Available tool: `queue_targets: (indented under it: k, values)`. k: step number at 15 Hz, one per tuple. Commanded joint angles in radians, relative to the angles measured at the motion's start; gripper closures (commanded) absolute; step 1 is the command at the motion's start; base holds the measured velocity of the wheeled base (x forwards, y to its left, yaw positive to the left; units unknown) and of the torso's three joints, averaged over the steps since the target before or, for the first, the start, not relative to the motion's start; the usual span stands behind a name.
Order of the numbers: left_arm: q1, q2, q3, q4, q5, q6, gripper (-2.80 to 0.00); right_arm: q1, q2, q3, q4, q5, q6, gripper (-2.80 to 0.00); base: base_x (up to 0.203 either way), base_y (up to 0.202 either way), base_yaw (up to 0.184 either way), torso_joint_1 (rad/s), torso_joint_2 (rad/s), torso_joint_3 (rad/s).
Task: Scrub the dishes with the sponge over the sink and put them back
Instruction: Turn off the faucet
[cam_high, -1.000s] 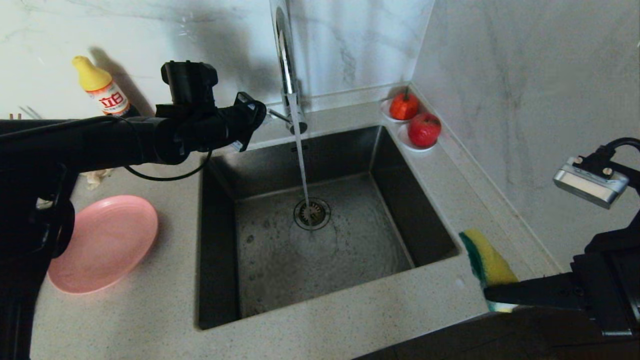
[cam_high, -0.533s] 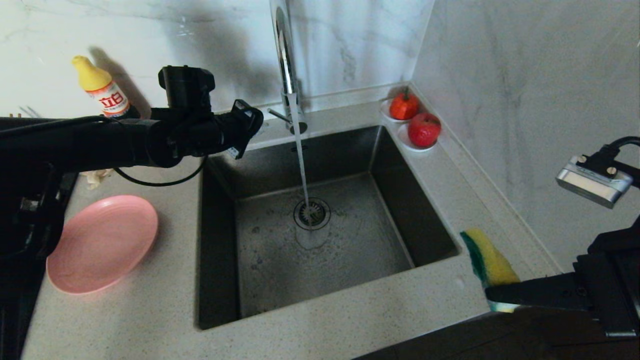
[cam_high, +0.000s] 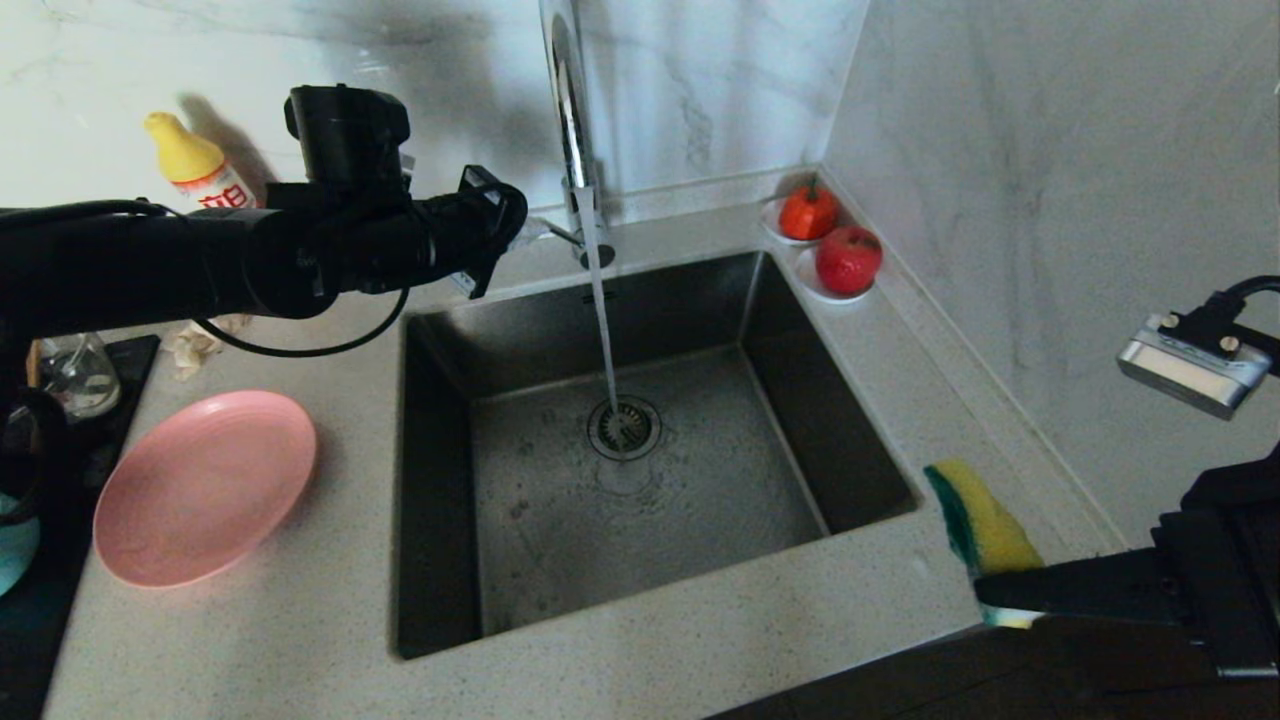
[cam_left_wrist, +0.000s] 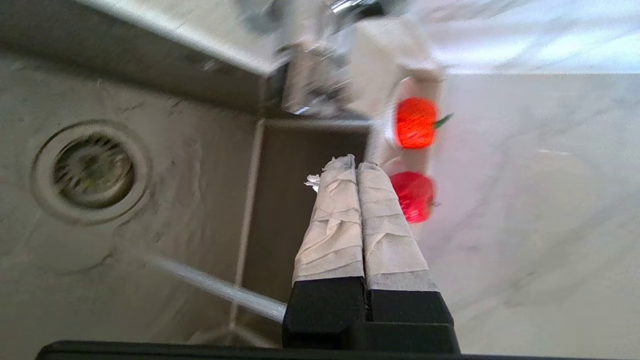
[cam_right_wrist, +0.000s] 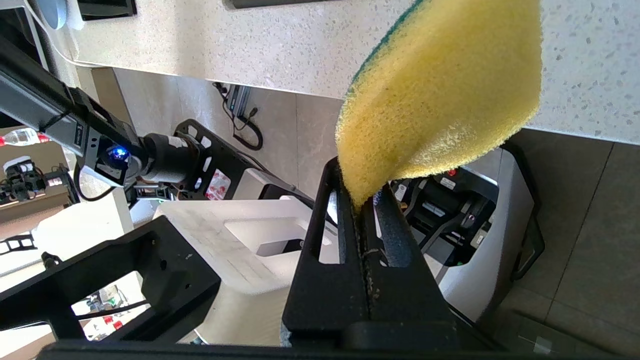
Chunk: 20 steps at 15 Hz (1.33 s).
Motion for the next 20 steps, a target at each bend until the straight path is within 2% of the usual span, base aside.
queue_targets:
  k: [1,3,10,13,20]
  values:
    - [0.0,0.055,-0.067,0.013,0.004,-0.007,0.0,0.0,0.0,0.007,0.002,0.002,0.002,0.0,0.0,0.0,0.0,0.0,0.0,0.0]
    - [0.0,0.088,-0.102,0.017,0.005,-0.009,0.0,-0.001,0.01,0.011,0.002,0.002,0.002,0.0,0.0,0.0,0.0,0.0,0.0,0.0]
    - [0.0,0.089,-0.104,0.018,0.005,-0.027,0.0,-0.001,0.011,0.026,-0.012,0.002,0.002,0.0,0.0,0.0,0.0,0.0,0.0,0.0]
    - [0.001,0.098,-0.106,0.003,0.005,-0.026,0.0,-0.001,0.004,0.046,-0.054,0.002,0.003,0.0,0.0,0.0,0.0,0.0,0.0,0.0]
    - [0.001,0.125,-0.107,-0.043,0.01,-0.026,0.0,-0.003,0.03,0.049,-0.059,0.003,0.003,0.0,0.0,0.0,0.0,0.0,0.0,0.0]
